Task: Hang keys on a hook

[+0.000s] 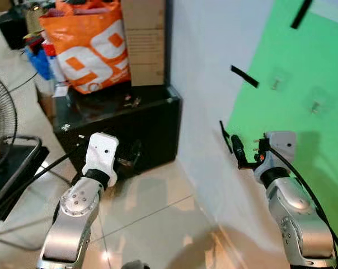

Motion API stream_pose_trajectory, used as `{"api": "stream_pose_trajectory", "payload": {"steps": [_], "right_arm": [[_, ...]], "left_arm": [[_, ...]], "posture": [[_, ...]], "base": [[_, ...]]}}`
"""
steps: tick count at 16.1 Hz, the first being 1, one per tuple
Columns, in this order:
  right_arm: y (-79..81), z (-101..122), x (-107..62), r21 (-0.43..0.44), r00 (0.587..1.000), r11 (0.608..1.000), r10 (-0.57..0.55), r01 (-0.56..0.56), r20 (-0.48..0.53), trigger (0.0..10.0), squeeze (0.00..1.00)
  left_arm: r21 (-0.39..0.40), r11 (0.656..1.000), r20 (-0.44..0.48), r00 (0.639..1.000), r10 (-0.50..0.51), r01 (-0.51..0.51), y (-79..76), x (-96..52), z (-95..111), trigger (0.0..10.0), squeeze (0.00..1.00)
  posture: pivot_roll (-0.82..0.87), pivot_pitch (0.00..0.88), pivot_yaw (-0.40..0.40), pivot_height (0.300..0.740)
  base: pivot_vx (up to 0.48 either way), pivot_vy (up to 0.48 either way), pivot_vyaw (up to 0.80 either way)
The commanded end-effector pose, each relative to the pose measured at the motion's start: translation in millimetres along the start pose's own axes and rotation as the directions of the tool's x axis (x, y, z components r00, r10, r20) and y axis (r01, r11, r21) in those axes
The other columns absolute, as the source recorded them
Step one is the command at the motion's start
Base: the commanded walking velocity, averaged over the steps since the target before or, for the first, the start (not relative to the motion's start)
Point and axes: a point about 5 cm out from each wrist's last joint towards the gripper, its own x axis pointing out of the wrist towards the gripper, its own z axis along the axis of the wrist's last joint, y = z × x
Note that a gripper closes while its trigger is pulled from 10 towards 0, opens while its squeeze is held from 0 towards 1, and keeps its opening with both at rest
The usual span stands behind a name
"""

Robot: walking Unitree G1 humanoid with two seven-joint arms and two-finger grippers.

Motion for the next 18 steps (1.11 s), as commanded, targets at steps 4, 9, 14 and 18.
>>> {"api": "stream_pose_trajectory", "payload": {"steps": [4,9,14,18], "right_arm": [[0.2,-2.4,0.7,-0.035,1.0,0.999,-0.004,0.004,-0.011,10.0,1.0],[-2.9,1.3,4.6,-0.031,0.999,0.999,-0.042,0.043,0.023,10.0,1.0],[-4.0,-0.3,7.6,-0.036,0.998,0.998,-0.056,0.056,0.015,10.0,1.0],[-2.5,-0.5,8.5,-0.038,0.999,0.998,-0.049,0.05,0.02,10.0,1.0]], "left_arm": [[-0.002,1.0,0.007,1.0,0.0,0.0,2.4,1.7,1.0,10.0,0.0],[0.0,1.0,0.008,1.0,0.003,-0.003,3.0,3.3,1.9,10.0,0.0],[0.001,1.0,0.009,1.0,0.006,-0.006,4.7,3.3,2.5,10.0,0.0],[0.002,1.0,0.011,1.0,0.002,-0.002,5.0,4.3,2.8,10.0,0.0]], "posture": [[0.02,0.0,-0.01,0.74],[0.02,0.0,-0.012,0.74],[0.03,0.0,-0.017,0.74],[0.03,0.0,-0.014,0.74]], "base": [[0.316,0.0,0.2],[0.325,0.0,0.5],[0.325,0.0,0.0],[0.324,0.0,0.0]]}}
